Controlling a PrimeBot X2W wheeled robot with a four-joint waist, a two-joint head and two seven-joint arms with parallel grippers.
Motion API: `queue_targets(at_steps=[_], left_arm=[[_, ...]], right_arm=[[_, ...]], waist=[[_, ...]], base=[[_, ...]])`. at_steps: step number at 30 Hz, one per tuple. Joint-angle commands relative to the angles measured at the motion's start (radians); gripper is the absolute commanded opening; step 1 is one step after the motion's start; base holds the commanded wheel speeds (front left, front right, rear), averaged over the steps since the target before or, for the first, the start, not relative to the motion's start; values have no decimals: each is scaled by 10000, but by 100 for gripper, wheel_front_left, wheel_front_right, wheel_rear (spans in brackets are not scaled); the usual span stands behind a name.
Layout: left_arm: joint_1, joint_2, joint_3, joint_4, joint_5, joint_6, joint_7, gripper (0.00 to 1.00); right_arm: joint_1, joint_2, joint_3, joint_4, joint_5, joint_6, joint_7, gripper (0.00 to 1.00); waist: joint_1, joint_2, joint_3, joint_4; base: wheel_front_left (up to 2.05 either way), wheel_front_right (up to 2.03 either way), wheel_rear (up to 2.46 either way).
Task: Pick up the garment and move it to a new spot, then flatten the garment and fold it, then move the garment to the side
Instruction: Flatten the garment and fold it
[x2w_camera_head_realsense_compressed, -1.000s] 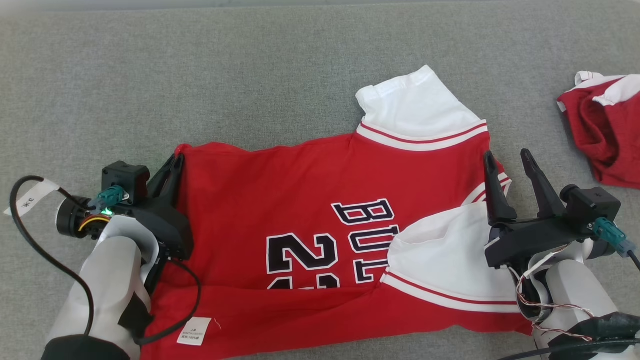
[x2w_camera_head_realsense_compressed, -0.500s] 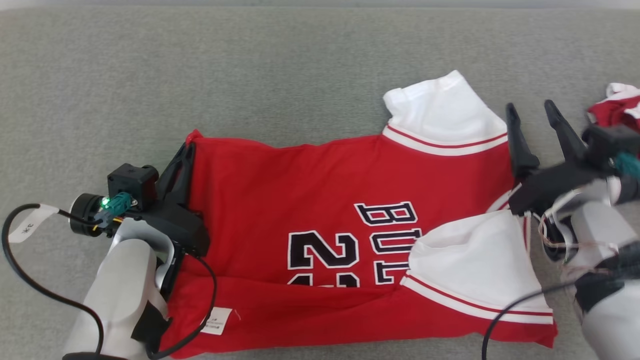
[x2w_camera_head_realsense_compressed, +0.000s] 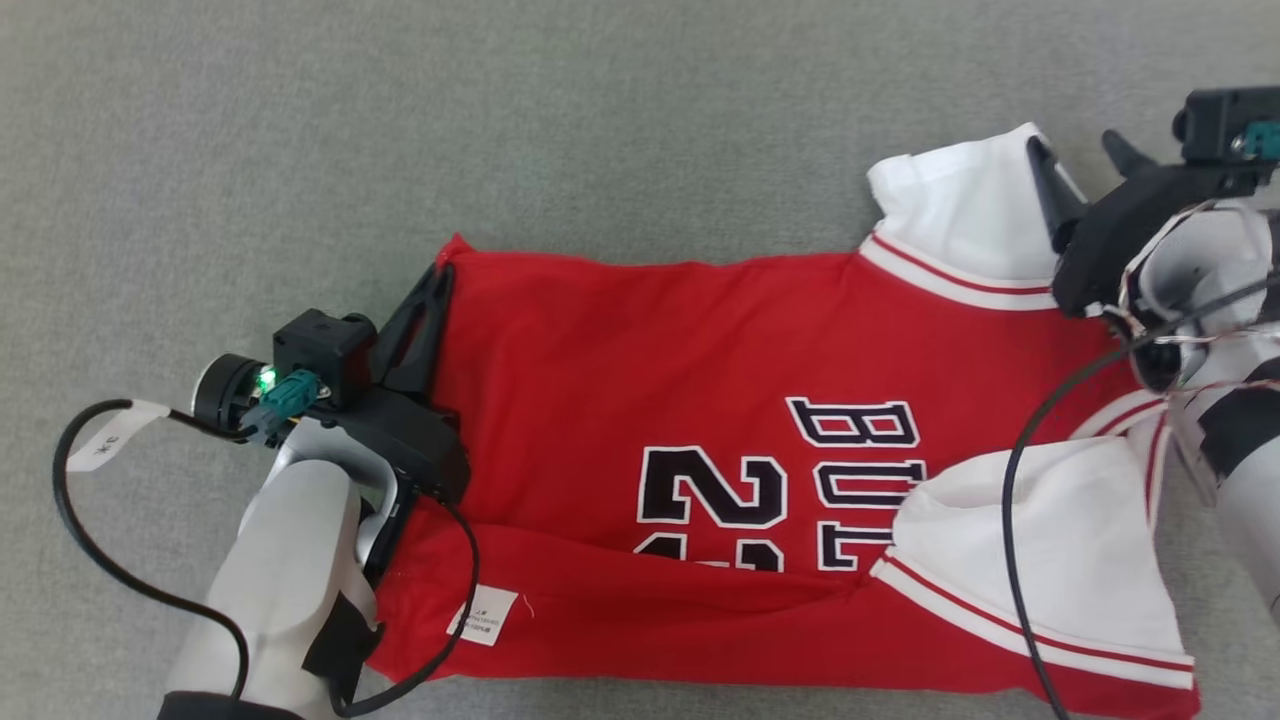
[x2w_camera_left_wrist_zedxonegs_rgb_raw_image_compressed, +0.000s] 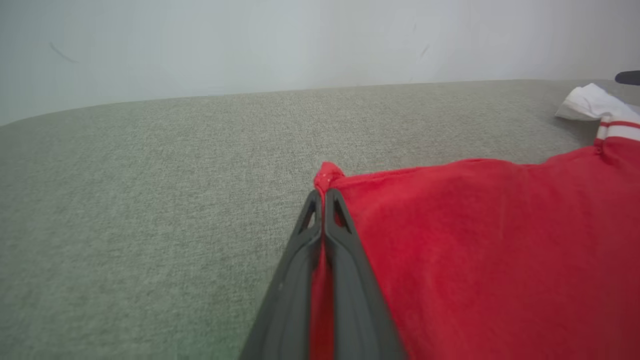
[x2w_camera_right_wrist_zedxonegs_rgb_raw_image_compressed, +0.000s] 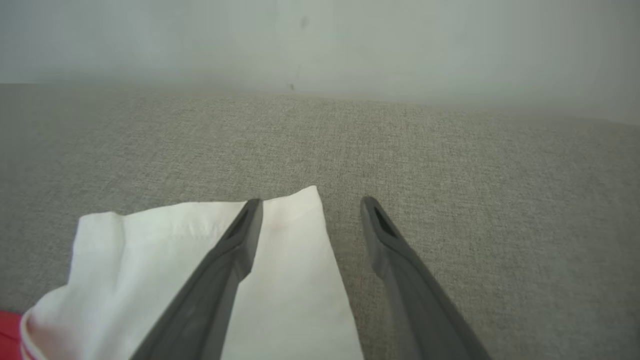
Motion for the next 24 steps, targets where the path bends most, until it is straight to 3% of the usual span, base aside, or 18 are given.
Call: queue_targets(at_steps=[1, 10, 11, 13, 15, 24], left_arm=[[-81, -6, -65, 10, -101, 5, -3, 0], [-265, -57, -408, 72, -278, -41, -3, 0], [-265, -63, -433, 60, -263, -29, -3, 0], [-228, -60, -485, 37, -308, -7, -3, 0], [-174, -65, -527, 19, -368, 27, -3, 0], [174, -57, -217, -16, -250, 80, -3, 0]], right_arm=[[-222, -97, 197, 248, 11, -11, 131, 100], [-1059, 5, 928, 1354, 393, -11, 517, 100], [-1098, 19, 1004, 1458, 410, -11, 544, 87], [-1102, 84, 1105, 1641, 501, -11, 492, 35], [-1143, 48, 1205, 1752, 512, -13, 296, 0], [-919, 144, 1634, 1420, 1022, -11, -1031, 0]], waist=[[0, 0, 247, 247], [0, 0, 546, 554], [0, 0, 563, 565], [0, 0, 570, 570], [0, 0, 557, 555], [0, 0, 203, 175]], base=[[0, 0, 0], [0, 0, 0], [0, 0, 0], [0, 0, 0], [0, 0, 0], [0, 0, 0]])
